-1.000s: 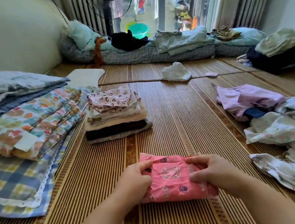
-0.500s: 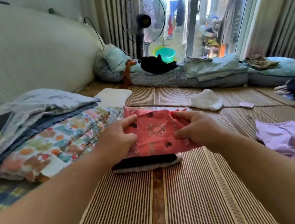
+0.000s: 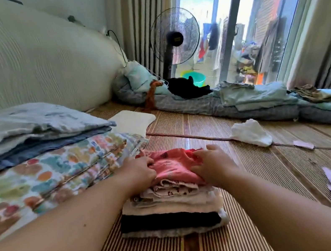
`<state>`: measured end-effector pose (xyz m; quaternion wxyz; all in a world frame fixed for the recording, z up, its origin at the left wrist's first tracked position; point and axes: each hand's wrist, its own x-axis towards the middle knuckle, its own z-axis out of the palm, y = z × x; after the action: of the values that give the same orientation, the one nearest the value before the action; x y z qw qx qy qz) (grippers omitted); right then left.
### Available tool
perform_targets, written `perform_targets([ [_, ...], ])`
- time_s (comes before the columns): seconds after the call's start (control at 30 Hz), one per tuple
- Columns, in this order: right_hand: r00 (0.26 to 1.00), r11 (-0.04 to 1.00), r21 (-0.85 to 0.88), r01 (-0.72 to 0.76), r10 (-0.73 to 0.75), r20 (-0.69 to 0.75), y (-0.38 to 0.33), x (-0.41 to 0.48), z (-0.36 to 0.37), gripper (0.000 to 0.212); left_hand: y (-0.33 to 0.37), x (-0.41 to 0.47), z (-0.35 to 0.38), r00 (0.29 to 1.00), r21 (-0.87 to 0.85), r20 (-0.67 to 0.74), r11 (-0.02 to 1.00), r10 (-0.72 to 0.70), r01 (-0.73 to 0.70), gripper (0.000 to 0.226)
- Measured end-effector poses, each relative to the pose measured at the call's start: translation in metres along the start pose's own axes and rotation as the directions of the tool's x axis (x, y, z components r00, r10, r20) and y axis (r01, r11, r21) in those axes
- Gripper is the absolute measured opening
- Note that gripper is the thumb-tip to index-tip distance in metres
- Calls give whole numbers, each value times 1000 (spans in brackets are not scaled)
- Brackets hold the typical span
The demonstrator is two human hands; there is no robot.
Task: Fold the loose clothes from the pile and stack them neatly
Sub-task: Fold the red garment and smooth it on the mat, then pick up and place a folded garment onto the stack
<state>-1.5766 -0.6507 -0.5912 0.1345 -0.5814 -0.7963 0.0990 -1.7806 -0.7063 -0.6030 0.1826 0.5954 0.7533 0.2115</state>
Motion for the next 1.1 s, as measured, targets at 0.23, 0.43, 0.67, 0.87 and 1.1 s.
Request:
perform_targets([
  [0.23, 974, 994, 105, 34, -9, -227, 6, -70, -30, 68, 46, -55, -4, 973, 126, -157, 980, 171, -152, 54],
  [0.43, 974, 1000, -4, -20, 19, -226, 63, -216, -43, 65, 119, -169, 60, 888, 174, 71, 871, 454, -459, 63],
  [0.67, 897, 904, -3, -428, 424, -125, 188, -376, -50, 64, 208, -287, 151, 710, 149, 383, 720, 590, -678, 67],
  [0.87, 820, 816, -78, -573, 568, -73, 268, -447, -64, 71, 259, -331, 217, 633, 95, 469, 677, 616, -730, 69],
  [1.1, 858, 858, -21, -513, 513, -10, 312, -459, -64, 32, 303, -315, 277, 666, 74, 450, 719, 595, -691, 56],
])
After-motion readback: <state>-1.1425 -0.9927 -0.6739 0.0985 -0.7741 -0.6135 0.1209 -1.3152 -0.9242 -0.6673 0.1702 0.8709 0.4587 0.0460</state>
